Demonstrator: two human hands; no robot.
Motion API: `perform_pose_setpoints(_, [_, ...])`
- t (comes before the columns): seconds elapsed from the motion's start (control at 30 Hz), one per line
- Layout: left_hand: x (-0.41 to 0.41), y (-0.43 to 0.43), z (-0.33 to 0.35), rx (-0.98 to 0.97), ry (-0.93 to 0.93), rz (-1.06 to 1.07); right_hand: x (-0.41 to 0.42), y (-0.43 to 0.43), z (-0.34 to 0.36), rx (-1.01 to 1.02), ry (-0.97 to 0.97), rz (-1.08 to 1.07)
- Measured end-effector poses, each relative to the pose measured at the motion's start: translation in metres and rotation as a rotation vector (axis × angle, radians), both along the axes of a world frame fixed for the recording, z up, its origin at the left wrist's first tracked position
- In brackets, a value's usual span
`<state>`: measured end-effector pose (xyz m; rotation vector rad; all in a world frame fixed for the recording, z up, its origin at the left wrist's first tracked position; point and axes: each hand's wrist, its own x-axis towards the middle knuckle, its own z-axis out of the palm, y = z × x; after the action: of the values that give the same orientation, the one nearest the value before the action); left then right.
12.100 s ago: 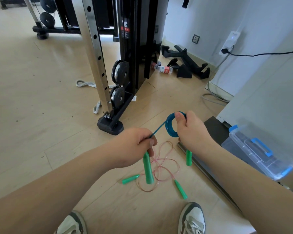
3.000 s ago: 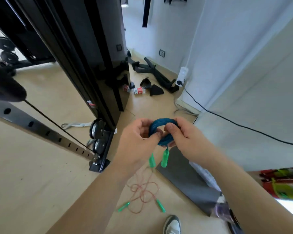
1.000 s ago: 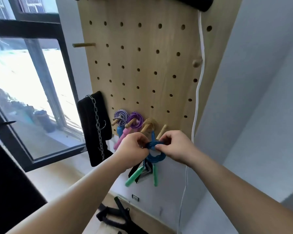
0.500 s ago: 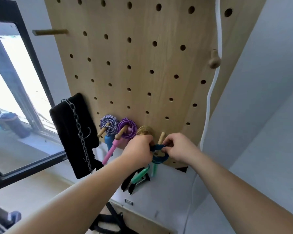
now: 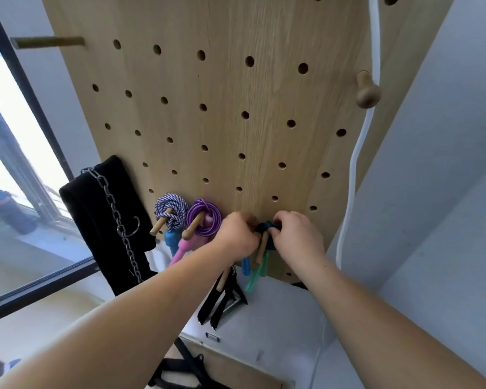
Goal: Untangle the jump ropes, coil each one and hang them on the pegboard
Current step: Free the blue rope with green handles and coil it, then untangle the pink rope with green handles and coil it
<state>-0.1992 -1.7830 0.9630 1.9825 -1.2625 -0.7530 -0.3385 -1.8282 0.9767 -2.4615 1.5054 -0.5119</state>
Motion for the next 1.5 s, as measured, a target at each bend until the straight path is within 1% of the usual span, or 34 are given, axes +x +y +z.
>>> perform_pose_setpoints(0.13, [-0.002, 0.01, 0.0, 0.025, 0.256, 0.0, -0.001, 0.002, 0.004, -0.038, -0.028, -0.003])
perform_pose_setpoints(0.2, [-0.002, 0.022, 0.005, 0.009, 0.332, 0.026, -0.004, 0.004, 0.007, -0.053, -0.013, 0.014])
perform_pose_setpoints(0.3, [-0.007, 0.051, 0.012, -0.108, 0.38, 0.11, -0.007, 0.015, 0.013, -0.068, -0.042, 0.088])
perform_pose_setpoints(0.43, [-0.024, 0.105, 0.009, -0.305, 0.399, 0.344, 0.0, 0.052, 0.017, -0.007, -0.159, 0.267])
perform_pose_setpoints(0.53, [-0.033, 0.16, -0.013, -0.338, 0.368, 0.464, 0.012, 0.094, 0.008, 0.05, -0.218, 0.422])
perform_pose_setpoints(0.6, [-0.039, 0.202, -0.034, -0.327, 0.375, 0.552, 0.022, 0.128, -0.007, 0.125, -0.19, 0.541])
perform_pose_setpoints(0.67, [-0.044, 0.247, -0.058, -0.294, 0.385, 0.655, 0.031, 0.165, -0.025, 0.212, -0.106, 0.644])
perform_pose_setpoints(0.73, [-0.053, 0.298, -0.081, -0.25, 0.393, 0.756, 0.035, 0.202, -0.045, 0.293, 0.043, 0.738])
perform_pose_setpoints(0.87, [-0.082, 0.395, -0.119, -0.184, 0.307, 0.9, 0.033, 0.267, -0.085, 0.471, 0.312, 0.889])
perform_pose_setpoints(1.03, [-0.155, 0.518, -0.173, -0.044, 0.356, 1.11, 0.023, 0.385, -0.142, 0.574, 0.617, 1.182])
perform_pose_setpoints(1.1, [-0.187, 0.568, -0.196, 0.08, 0.361, 1.173, 0.016, 0.435, -0.158, 0.58, 0.725, 1.315])
perform_pose_setpoints(1.17, [-0.219, 0.615, -0.214, 0.213, 0.389, 1.225, 0.007, 0.485, -0.177, 0.583, 0.785, 1.427])
perform_pose_setpoints(1.27, [-0.269, 0.669, -0.229, 0.336, 0.474, 1.379, -0.014, 0.556, -0.202, 0.557, 0.865, 1.615])
perform_pose_setpoints(1.33, [-0.303, 0.694, -0.239, 0.42, 0.559, 1.483, -0.031, 0.598, -0.213, 0.59, 0.921, 1.724])
perform_pose_setpoints(1.4, [-0.337, 0.711, -0.251, 0.427, 0.661, 1.625, -0.046, 0.638, -0.221, 0.642, 0.958, 1.807])
perform_pose_setpoints(1.5, [-0.383, 0.726, -0.252, 0.393, 0.74, 1.881, -0.071, 0.689, -0.231, 0.715, 0.99, 1.922])
